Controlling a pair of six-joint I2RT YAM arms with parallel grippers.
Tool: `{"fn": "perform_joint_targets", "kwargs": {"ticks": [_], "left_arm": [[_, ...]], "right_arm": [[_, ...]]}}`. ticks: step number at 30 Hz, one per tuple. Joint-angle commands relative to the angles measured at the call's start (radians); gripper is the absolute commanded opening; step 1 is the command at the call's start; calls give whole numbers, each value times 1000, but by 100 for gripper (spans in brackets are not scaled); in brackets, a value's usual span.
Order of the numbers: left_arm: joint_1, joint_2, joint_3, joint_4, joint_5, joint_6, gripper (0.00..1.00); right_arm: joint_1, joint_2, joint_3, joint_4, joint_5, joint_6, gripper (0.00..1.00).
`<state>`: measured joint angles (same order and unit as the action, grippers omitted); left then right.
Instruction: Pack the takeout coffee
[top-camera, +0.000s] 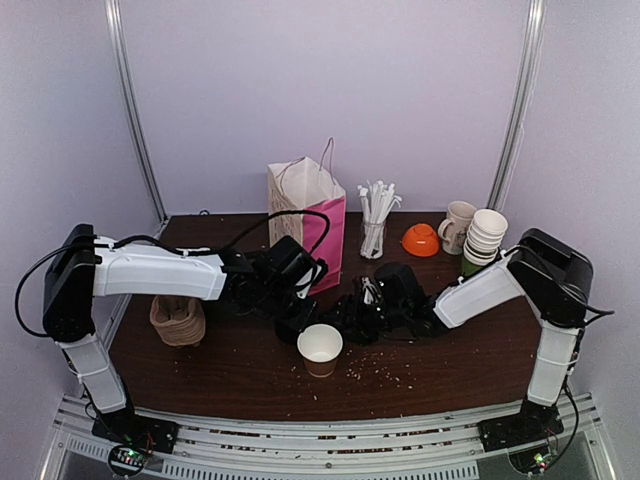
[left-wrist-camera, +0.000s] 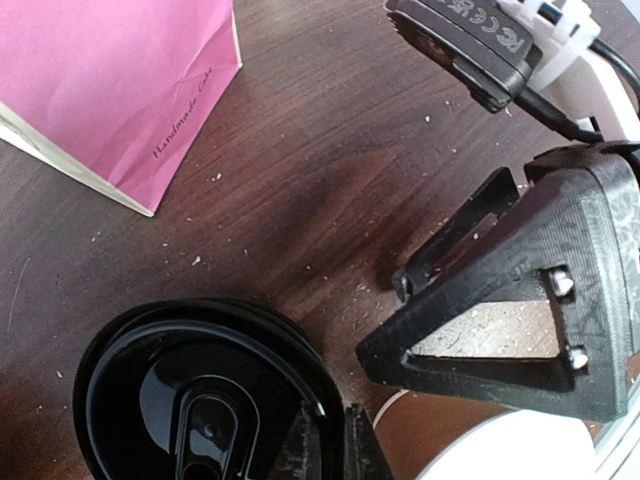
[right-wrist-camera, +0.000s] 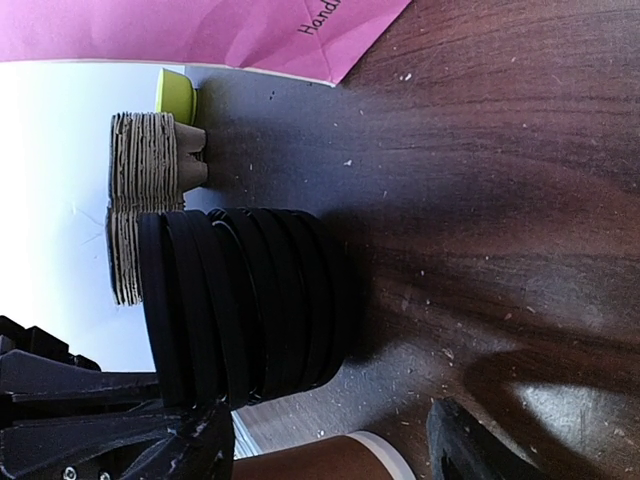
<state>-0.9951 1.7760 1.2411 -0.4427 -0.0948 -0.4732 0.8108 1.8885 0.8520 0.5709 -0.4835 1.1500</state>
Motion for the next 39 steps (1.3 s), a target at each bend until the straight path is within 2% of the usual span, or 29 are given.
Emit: {"fn": "perform_joint_targets", "kwargs": {"ticks": [1,8,13,21,39], "left_arm": [[-4,-26,23,23,-28,-13,4],[-1,-50,6,61,20,-39,5],[10,-72,-27,95,43,-65,0],[24,-72,-53,122,82,-83,0],[32,-94,-84,144,86,-102,0]], "right_arm": [[-5,-46,10,3,1,-19,69],[-5,-64,-7,45,9,-5,74],[-5,-49,-14,81,0,19,74],[-5,-15,-9,99,-13,40,73],[-5,49,-34,193,-37,125,60]]}}
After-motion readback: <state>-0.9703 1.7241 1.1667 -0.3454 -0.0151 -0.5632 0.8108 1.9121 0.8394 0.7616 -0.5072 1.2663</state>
